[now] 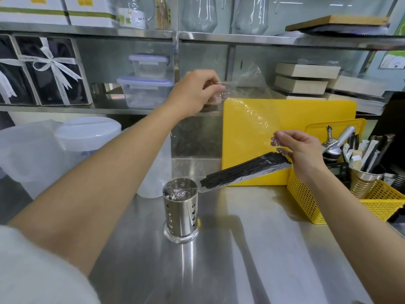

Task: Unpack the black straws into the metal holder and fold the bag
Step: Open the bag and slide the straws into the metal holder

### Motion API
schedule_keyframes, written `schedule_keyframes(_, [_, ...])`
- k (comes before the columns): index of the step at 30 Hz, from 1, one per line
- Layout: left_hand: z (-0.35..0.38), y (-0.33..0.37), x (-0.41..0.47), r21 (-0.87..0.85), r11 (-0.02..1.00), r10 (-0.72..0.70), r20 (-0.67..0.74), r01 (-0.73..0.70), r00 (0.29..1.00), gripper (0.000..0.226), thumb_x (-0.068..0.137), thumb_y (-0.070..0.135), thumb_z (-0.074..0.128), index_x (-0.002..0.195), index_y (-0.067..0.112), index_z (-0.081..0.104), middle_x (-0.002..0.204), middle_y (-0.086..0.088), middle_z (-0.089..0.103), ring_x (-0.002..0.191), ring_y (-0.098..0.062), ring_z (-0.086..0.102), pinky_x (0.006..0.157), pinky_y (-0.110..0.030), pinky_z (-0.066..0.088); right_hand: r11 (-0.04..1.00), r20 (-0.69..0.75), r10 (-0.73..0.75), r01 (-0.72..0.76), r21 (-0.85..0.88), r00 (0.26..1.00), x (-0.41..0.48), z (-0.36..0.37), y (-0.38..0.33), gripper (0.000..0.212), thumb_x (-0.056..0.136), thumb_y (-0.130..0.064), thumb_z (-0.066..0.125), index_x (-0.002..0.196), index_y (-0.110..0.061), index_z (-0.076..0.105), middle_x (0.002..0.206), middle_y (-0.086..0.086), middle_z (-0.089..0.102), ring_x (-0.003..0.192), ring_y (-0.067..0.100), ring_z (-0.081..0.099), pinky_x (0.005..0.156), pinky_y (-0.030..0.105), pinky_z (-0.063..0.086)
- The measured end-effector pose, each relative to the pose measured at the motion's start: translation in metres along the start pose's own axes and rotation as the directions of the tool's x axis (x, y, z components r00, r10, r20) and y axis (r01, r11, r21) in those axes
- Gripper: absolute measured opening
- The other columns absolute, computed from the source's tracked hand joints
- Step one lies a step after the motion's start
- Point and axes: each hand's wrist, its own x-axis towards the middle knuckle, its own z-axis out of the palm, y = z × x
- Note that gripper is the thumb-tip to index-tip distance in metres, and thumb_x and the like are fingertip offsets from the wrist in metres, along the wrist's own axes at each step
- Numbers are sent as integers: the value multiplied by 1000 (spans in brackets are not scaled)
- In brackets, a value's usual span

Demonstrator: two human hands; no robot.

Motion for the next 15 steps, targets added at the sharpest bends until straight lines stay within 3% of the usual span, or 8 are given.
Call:
schedule_keyframes(3, [-6,-10,-2,-27,999,-34,-42,33,999,13,90,26,58,81,17,61,66,9,62,60,0,62,73,-31,55,999,11,-16,16,-44,1000,8,10,-6,7,83,-17,66,77,-16,68,68,-4,68,70,12,63,68,24,48])
schedule_keyframes(5, [-10,-13,-4,-39,997,-62,-69,60,996,17,90,23,57,89,7,63,68,4,63,59,1,62,67,-23,51,997,24,-28,29,-70,999,12,16,-10,6,83,-17,65,77,-17,68,72,0,67,70,13,63,70,25,48])
schedule_keyframes(9, [-15,-22,-7,-50,996,-85,-91,80,992,17,90,24,57,88,8,63,74,-9,67,74,-26,68,75,-37,52,990,51,-51,57,-126,997,19,25,-15,5,84,-18,65,82,-14,68,78,4,67,76,17,62,73,29,47])
schedule_keyframes(15, [-21,-36,-13,-120,989,-105,-122,91,987,17,91,22,55,88,6,62,70,-4,65,70,-20,65,79,-42,53,974,90,-85,102,-203,992,24,36,-26,8,84,-20,64,81,-14,68,78,3,66,75,15,61,75,30,46])
